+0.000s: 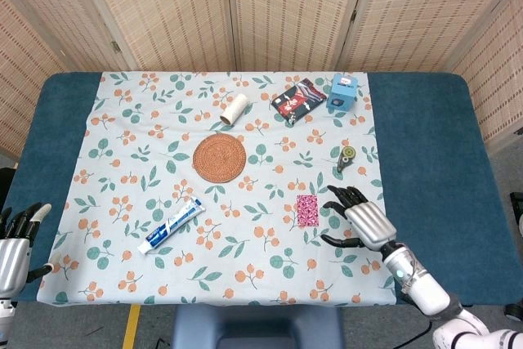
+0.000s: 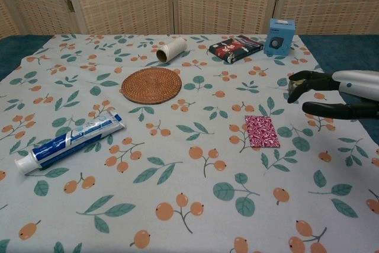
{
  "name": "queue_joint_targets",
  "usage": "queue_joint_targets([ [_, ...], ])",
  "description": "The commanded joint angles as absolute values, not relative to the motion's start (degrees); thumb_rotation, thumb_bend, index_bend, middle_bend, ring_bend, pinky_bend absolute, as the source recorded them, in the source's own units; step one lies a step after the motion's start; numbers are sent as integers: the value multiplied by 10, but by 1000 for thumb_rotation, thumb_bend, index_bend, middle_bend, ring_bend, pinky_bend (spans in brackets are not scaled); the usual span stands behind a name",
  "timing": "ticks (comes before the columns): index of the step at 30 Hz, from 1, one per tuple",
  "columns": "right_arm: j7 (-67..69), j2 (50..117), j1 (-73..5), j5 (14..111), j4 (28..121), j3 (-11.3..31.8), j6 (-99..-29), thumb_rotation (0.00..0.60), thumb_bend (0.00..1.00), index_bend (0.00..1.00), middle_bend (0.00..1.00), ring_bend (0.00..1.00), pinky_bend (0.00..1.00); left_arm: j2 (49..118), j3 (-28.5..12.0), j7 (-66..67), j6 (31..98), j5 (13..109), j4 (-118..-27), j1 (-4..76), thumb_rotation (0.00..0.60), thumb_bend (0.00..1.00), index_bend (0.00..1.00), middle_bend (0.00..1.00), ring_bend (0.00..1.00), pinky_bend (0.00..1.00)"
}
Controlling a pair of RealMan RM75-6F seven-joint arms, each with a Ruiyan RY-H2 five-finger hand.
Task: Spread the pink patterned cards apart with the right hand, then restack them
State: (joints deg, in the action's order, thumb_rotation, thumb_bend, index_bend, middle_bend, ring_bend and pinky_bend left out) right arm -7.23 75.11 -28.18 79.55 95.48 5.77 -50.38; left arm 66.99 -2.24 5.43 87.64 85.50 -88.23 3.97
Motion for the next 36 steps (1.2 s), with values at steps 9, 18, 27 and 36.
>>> queue_joint_targets([
  [9,-138,817,-340,714,898,61,-443,36,268,218,35,0,0,673,-22,47,875,854,-874,38,600,284,163,129,185,0],
  [18,-172,851,-363,678,864,51,-434,33,268,219,37,0,0,671,-22,45,876,854,-872,35,600,284,163,129,185,0],
  [27,-177,863,-373,668,856,50,-443,32,268,219,37,0,0,672,-22,44,874,854,-871,35,600,284,163,129,187,0],
  [36,-184,855,-371,654,856,38,-454,29,267,219,37,0,0,673,-22,44,872,854,-870,35,600,284,164,129,188,0],
])
